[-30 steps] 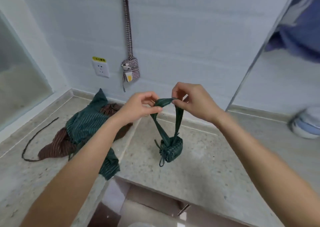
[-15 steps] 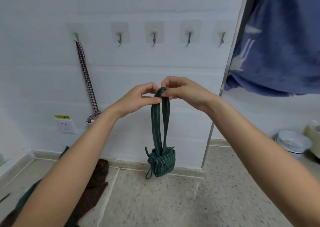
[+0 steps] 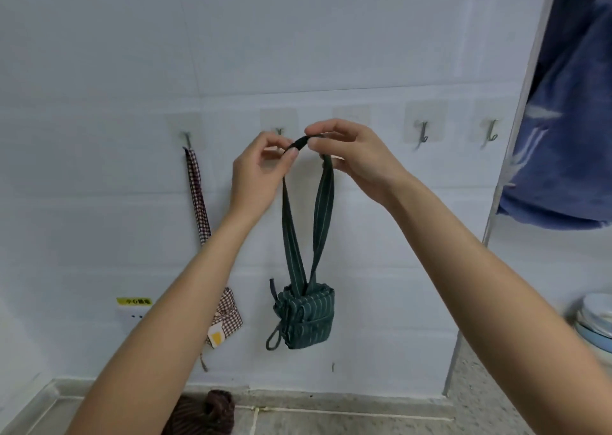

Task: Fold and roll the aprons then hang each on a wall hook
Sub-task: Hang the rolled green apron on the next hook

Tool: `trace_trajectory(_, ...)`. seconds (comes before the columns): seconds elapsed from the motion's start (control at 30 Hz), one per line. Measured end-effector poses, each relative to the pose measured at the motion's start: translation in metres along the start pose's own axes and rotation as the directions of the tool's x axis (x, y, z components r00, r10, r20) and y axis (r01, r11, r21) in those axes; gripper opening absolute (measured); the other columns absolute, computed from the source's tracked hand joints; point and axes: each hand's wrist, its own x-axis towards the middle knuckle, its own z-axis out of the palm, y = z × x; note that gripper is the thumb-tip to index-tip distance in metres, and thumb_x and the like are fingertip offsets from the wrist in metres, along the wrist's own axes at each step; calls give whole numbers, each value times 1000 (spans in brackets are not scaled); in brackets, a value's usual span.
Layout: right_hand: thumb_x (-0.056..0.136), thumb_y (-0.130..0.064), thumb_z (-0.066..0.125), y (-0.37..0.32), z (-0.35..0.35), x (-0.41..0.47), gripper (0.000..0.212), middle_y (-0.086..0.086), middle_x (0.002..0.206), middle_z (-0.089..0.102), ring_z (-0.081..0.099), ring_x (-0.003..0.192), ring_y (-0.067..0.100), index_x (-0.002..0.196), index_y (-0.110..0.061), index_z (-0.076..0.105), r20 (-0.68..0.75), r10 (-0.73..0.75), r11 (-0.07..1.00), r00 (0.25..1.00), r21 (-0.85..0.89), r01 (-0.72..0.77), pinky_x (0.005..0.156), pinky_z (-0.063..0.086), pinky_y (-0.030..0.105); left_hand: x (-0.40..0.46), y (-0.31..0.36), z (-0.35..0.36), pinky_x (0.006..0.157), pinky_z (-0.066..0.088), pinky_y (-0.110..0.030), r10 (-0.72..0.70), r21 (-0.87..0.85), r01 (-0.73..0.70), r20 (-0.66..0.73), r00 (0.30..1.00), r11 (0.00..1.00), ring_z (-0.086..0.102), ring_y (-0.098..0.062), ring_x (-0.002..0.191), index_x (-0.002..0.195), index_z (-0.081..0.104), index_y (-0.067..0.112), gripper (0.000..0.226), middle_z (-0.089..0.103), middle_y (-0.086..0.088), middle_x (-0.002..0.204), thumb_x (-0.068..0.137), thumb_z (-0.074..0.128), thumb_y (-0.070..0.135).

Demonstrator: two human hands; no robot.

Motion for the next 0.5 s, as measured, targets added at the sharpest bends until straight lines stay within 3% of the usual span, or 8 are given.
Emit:
trace_trajectory(0.13, 93, -7, 52, 4, 24, 25, 18, -1, 95, 67, 61, 81, 1, 104, -11, 66, -65, -36, 999, 997, 1, 36, 67, 46, 14, 19, -22, -12, 67, 47, -21, 89, 128, -70, -149, 985, 989, 58, -3, 75, 85, 60, 20, 7, 62, 15, 81, 83, 67, 20)
trace_trajectory(0.23, 92, -3, 52, 13, 35, 40, 18, 5, 94, 68, 64, 87, 13, 95, -14, 66, -139, -67, 997, 988, -47, 61, 76, 54, 24, 26, -34, -16, 63, 48, -24, 128, 186, -90, -200, 971, 978, 55, -3, 68, 85, 60, 20, 7, 62, 12, 79, 83, 66, 20)
trace_trajectory(0.33, 86, -9, 61, 25, 39, 49, 13, 2, 78, 67, 66, 81, 19, 81, -21, 65, -297, -138, 968, 945, -241, 65, 81, 56, 43, 26, -39, -15, 62, 49, -28, 190, 307, -131, -173, 966, 943, 54, -6, 66, 88, 61, 18, 8, 63, 5, 80, 82, 66, 19)
trace_trajectory(0.4, 82, -13, 65, 33, 43, 50, 10, -5, 68, 62, 62, 70, 14, 77, -20, 61, -374, -177, 942, 911, -333, 46, 76, 55, 45, 22, -41, -16, 65, 51, -29, 194, 328, -140, -141, 971, 934, 55, -7, 65, 91, 60, 18, 12, 62, 9, 80, 80, 66, 17)
trace_trajectory(0.5, 81, -18, 66, 43, 50, 45, 9, -5, 70, 63, 63, 69, 13, 78, -19, 57, -396, -242, 895, 886, -444, 46, 73, 55, 43, 15, -45, -17, 68, 51, -29, 192, 363, -156, -63, 979, 918, 56, -7, 66, 92, 59, 17, 16, 62, 10, 80, 78, 67, 17)
